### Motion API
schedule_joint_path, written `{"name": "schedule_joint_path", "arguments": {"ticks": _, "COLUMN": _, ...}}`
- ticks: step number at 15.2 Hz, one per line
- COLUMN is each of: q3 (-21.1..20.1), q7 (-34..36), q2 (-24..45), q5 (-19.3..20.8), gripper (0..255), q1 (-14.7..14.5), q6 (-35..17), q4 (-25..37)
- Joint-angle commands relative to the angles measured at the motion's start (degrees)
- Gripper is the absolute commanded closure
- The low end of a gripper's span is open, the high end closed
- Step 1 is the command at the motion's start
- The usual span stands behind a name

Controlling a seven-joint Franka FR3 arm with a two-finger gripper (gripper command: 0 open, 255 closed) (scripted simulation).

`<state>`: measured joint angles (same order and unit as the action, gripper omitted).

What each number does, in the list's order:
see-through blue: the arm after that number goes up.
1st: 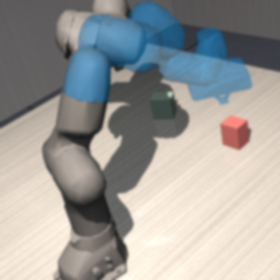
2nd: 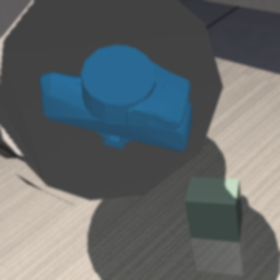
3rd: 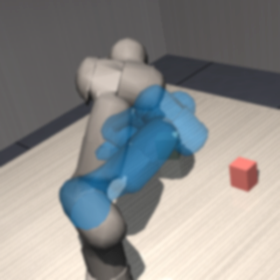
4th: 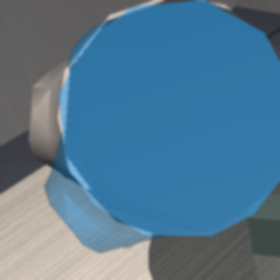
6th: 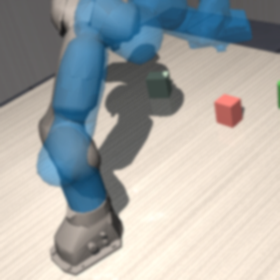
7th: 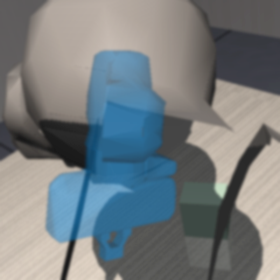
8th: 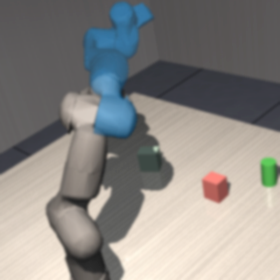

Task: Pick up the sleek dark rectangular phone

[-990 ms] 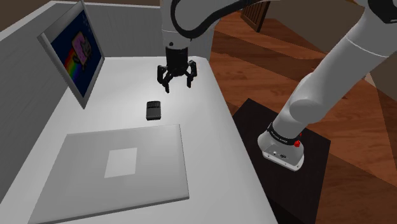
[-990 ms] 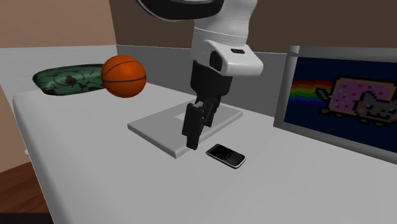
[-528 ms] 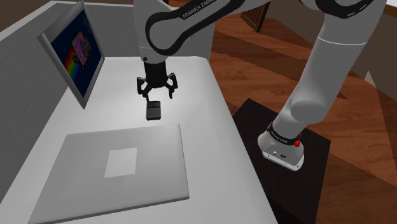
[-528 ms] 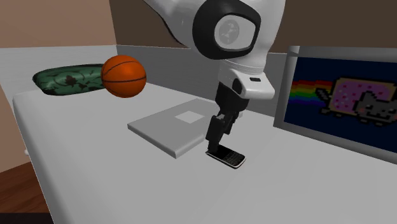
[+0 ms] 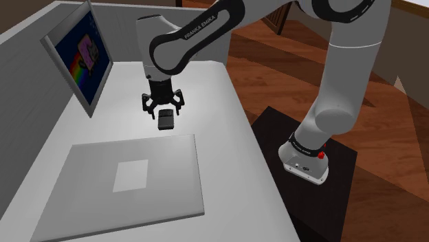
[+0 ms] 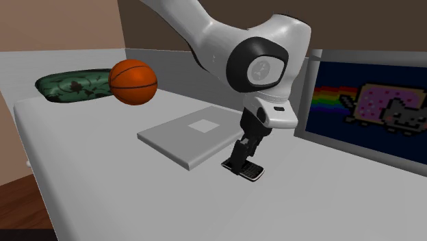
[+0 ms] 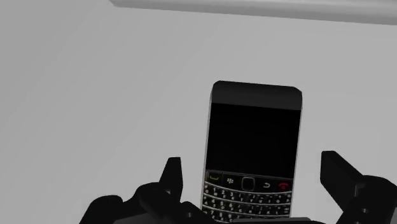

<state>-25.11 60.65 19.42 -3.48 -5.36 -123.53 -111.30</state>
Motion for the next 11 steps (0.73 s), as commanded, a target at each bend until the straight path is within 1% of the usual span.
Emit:
{"name": "schedule_joint_path", "arguments": {"ticks": 1, "q3": 0.2, "q7": 0.2, "q2": 1.1, "q5": 0.4, "gripper": 0, "q1": -0.3, "q6": -1.4, "q4": -0.3}}
{"name": "schedule_joint_path", "arguments": {"ticks": 4, "q3": 0.2, "q7": 0.2, "q2": 1.4, "q5": 0.5, "gripper": 0, "q1": -0.4, "q6": -1.8, "q4": -0.5}}
{"name": "schedule_joint_path", "arguments": {"ticks": 5, "q3": 0.2, "q7": 0.2, "q2": 1.4, "q5": 0.5, "gripper": 255, "q1": -0.3, "q6": -1.8, "q4": -0.5}}
{"name": "schedule_joint_path", "arguments": {"ticks": 11, "q3": 0.2, "q7": 0.2, "q2": 1.3, "q5": 0.5, "gripper": 255, "q1": -0.3, "q6": -1.8, "q4": -0.5}}
